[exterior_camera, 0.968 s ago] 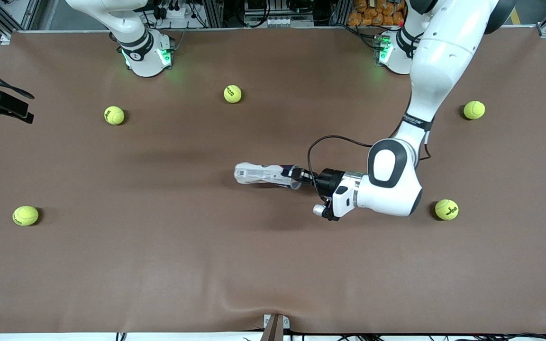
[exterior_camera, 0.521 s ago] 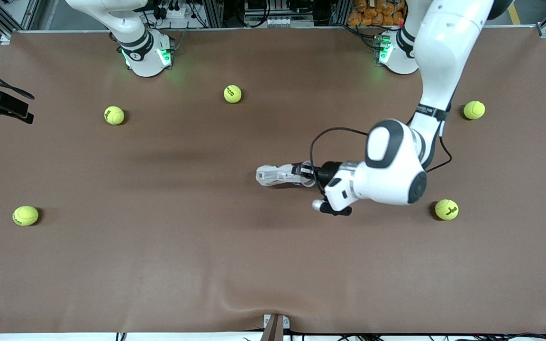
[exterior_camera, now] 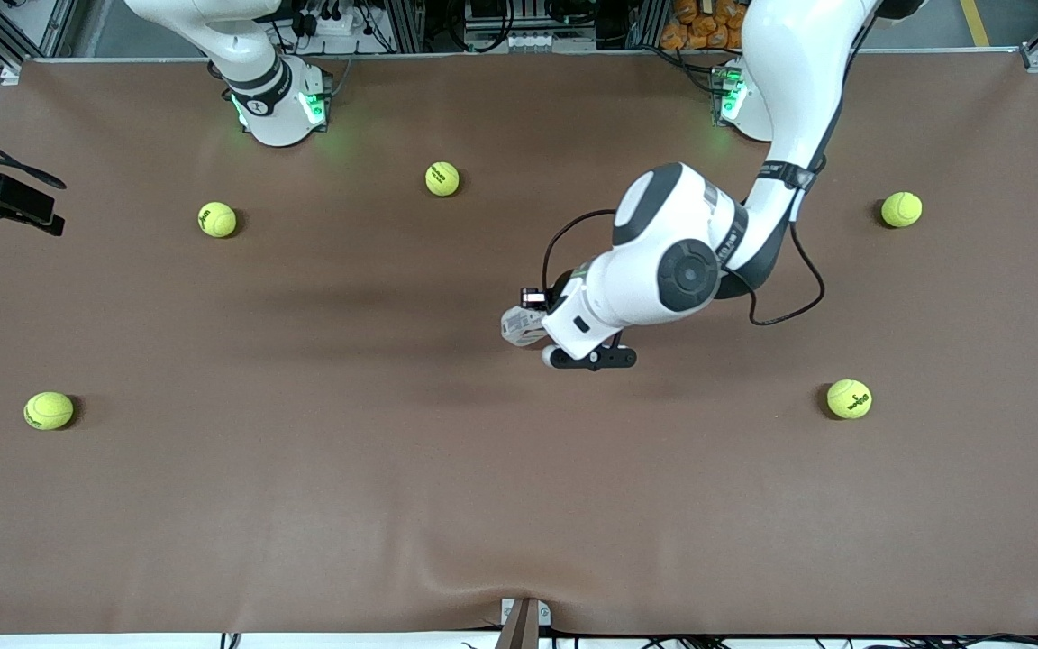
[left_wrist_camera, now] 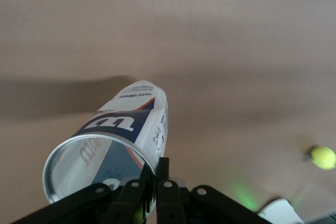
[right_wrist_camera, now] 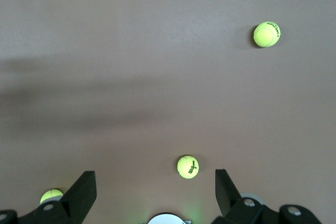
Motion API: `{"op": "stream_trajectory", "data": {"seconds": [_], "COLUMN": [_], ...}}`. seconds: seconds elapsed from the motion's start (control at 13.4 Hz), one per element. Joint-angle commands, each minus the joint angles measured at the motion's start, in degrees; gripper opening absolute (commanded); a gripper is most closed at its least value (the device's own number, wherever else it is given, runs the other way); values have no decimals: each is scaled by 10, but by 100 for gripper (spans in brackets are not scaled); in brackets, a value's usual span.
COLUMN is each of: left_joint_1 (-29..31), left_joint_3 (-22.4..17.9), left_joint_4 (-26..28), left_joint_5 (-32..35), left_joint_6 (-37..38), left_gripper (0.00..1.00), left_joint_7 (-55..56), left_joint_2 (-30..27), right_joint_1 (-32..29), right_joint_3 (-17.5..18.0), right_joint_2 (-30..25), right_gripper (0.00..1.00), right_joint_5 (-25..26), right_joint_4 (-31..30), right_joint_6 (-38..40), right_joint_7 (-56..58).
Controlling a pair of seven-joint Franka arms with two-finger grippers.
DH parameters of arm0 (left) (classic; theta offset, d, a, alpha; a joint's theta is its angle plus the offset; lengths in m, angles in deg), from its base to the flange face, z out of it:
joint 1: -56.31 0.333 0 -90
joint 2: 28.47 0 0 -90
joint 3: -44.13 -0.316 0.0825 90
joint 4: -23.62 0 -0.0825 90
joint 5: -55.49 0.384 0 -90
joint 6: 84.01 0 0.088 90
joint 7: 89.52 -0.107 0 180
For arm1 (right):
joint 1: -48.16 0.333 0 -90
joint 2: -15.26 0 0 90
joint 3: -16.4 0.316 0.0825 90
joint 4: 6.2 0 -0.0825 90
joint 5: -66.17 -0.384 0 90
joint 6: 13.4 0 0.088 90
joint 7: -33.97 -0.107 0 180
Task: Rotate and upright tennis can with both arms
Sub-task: 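Lift and rotate the can upright with the left gripper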
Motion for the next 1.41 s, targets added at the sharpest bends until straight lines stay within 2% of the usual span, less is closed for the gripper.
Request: {"op": "stream_trajectory", "data": {"seconds": [0.0,0.37,1.34], "left_joint_1": [-15,-69,-112], "left_joint_3": [0,-7,-7], "left_joint_4": [2,-12,-15], "left_joint_5": [60,133,182], "left_joint_6": [0,0,0], "left_gripper": [0,0,0], "left_joint_7": [62,155,216], "left_joint_2": [-17,-10,12], "right_joint_1": [6,2,5], "right_joint_3": [-2,-2,-2], "right_joint_2": [1,1,1], "right_gripper": [100,100,100], "right_joint_5": [10,9,10], "right_joint_4": [2,2,2], "right_joint_6": [-2,-8,-8], "right_joint_7": [2,2,2]}}
